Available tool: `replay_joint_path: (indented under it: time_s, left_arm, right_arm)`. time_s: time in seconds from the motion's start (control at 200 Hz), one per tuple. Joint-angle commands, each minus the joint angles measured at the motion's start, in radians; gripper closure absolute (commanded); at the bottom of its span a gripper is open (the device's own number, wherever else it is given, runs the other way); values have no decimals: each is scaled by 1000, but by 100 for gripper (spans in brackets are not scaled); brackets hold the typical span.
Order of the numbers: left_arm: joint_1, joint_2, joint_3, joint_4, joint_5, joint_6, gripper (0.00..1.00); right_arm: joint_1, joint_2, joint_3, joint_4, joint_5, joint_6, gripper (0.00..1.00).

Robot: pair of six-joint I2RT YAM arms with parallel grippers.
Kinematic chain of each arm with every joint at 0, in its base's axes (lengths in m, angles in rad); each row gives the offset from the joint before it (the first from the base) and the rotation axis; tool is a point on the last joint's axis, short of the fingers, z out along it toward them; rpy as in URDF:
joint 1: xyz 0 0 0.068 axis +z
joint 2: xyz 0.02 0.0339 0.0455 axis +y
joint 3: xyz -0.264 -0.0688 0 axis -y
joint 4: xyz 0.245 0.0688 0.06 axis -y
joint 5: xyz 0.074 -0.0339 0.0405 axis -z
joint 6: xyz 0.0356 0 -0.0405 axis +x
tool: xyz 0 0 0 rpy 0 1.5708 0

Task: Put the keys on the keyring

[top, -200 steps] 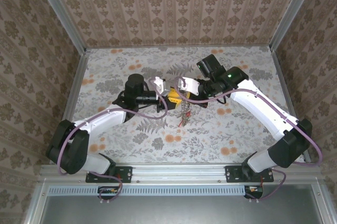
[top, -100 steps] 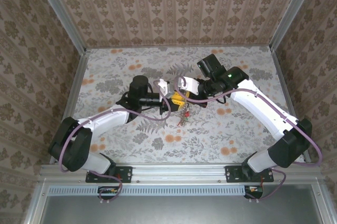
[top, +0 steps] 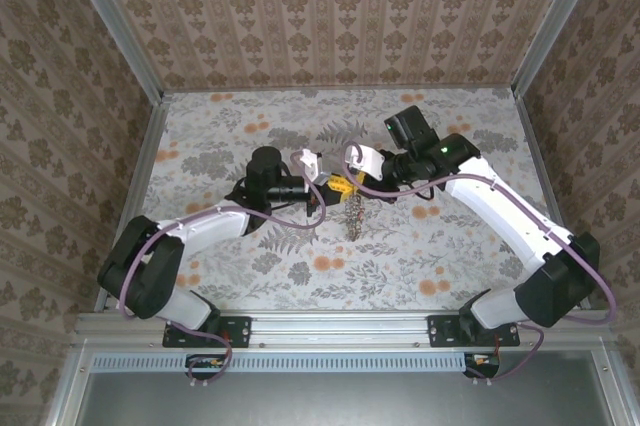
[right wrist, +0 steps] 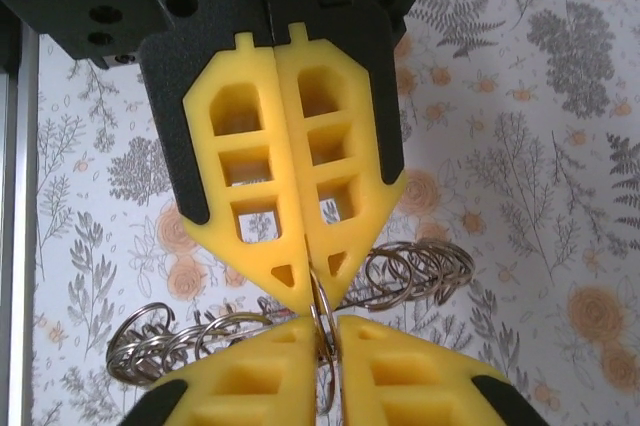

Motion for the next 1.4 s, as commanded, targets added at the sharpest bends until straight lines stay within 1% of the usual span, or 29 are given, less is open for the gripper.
replay_joint_path:
  time_s: [0.0, 0.045, 0.22, 0.3, 0.385, 0.54, 0.565, 0.63, 0.67, 0.69, 0.755, 0.795, 0.84, 0.88, 0.99, 1.075, 1.175, 1.27, 1.395]
  left_arm:
    - [-3, 10, -10, 188, 7, -84, 100]
    - [-3, 16, -10, 201, 7, -94, 100]
    - [-4, 17, -14, 209, 1, -94, 100]
    - [-4, 19, -12, 211, 2, -97, 100]
    - [-5, 19, -11, 211, 6, -99, 100]
    - [-4, 19, -5, 213, 12, -102, 100]
    - [-4, 18, -5, 215, 15, -104, 100]
    - [-4, 21, -4, 217, 20, -106, 100]
    - [-4, 20, -4, 220, 22, -107, 100]
    - [-4, 19, -4, 220, 21, -107, 100]
    - [-4, 20, -6, 225, 21, -107, 100]
    - [-4, 20, -5, 225, 20, -108, 100]
    - [-4, 19, -6, 225, 14, -106, 100]
    - [-4, 17, -8, 224, 9, -103, 100]
    - [-3, 10, -10, 203, -8, -85, 100]
    - [-1, 3, -14, 190, -14, -74, 100]
    - [2, -2, -22, 192, -20, -71, 100]
    - [2, -4, -22, 193, -20, -71, 100]
    - [2, -5, -19, 196, -19, -77, 100]
  right_arm:
    - [-29, -55, -62, 89, -83, 34, 82]
    - [-35, -61, -80, 106, -83, 43, 80]
    - [-56, -80, -129, 155, -96, 63, 79]
    - [-59, -81, -142, 180, -107, 70, 87]
    - [-59, -80, -153, 218, -140, 88, 93]
    - [-60, -80, -164, 260, -171, 117, 93]
    - [-60, -78, -163, 289, -171, 119, 95]
    - [-58, -63, -153, 275, -173, 118, 96]
    - [-59, -51, -142, 271, -184, 121, 100]
    - [-60, -46, -138, 242, -194, 119, 100]
    - [-59, -34, -135, 234, -219, 117, 100]
    - [-60, -29, -136, 237, -223, 119, 96]
    - [-60, -28, -136, 237, -212, 121, 89]
    - [-60, -28, -136, 240, -188, 125, 86]
    - [-65, -63, -138, 246, -80, 115, 80]
    - [-70, -98, -130, 210, -43, 54, 77]
    - [-70, -121, -115, 164, -34, -21, 74]
    - [-70, -134, -112, 176, -47, -53, 72]
    - [-70, -120, -92, 183, -129, -64, 72]
